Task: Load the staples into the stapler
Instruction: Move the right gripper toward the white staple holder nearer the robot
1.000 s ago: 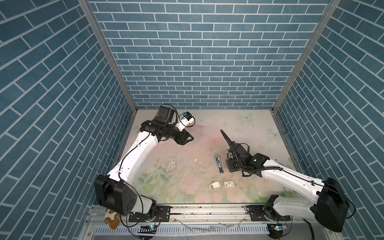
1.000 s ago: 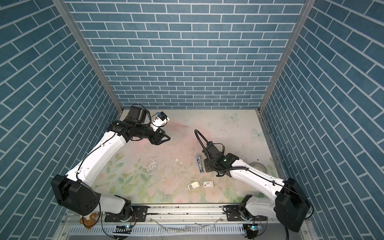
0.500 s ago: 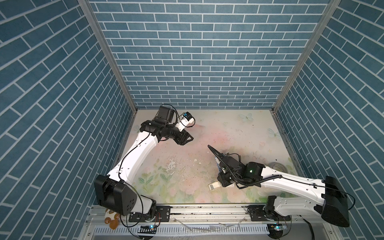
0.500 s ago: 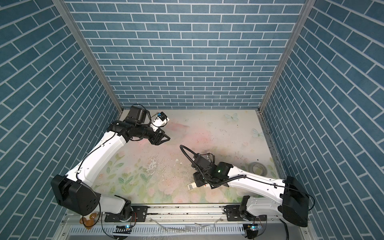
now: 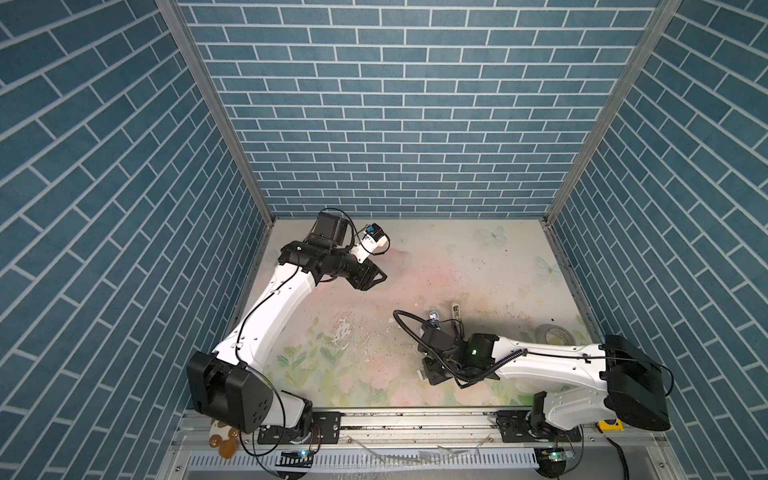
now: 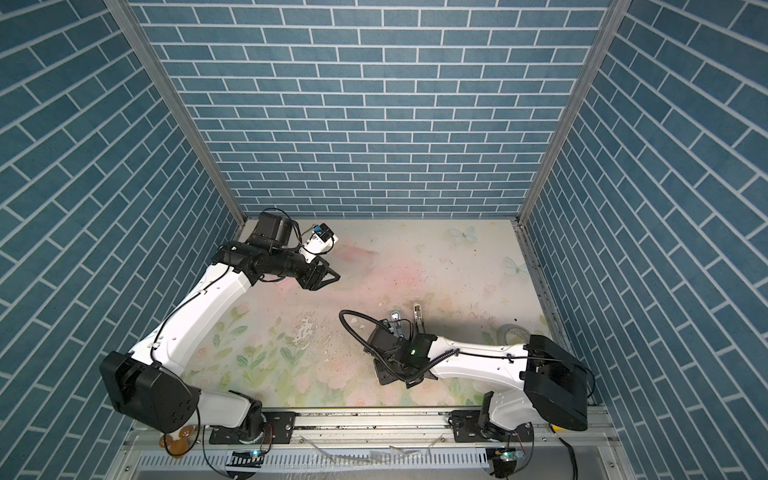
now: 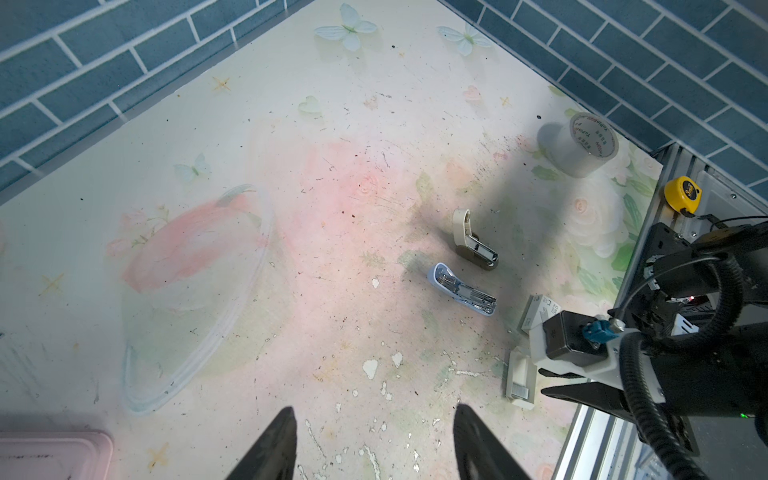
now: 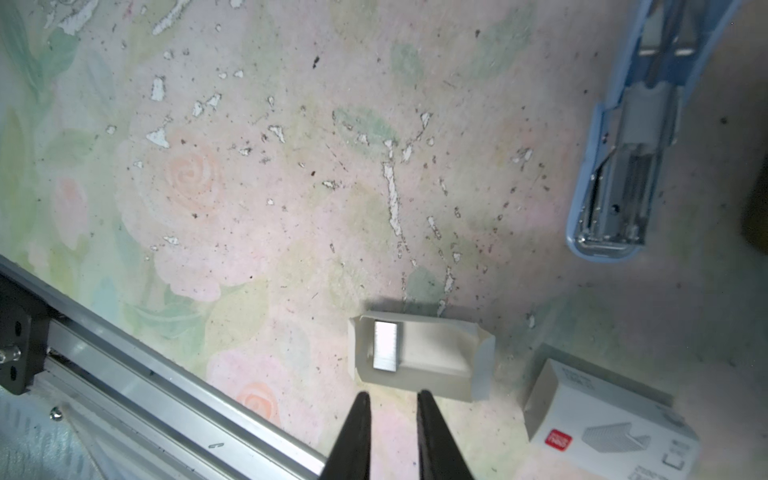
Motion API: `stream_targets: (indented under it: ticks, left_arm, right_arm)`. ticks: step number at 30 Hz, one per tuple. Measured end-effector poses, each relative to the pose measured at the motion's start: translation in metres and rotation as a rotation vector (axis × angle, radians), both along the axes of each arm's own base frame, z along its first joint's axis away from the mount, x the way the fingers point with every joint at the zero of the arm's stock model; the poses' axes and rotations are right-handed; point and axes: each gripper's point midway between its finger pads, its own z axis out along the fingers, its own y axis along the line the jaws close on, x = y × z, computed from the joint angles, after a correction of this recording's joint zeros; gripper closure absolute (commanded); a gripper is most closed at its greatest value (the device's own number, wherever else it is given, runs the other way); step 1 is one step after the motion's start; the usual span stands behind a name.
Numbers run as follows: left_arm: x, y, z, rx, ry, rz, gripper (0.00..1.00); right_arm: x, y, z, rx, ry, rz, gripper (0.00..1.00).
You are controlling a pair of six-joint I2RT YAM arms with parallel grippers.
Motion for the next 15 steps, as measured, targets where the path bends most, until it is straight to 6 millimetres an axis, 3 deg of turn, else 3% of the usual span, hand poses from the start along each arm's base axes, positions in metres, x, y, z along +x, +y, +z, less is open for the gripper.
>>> stream_targets:
  ticks: [15]
  left_arm:
    - [-0.002, 0.001, 0.002, -0.002, -0.006, 0.0, 0.38]
  right_arm:
    - [0.002, 0.005, -0.02, -0.053, 0.021, -0.015, 0.77]
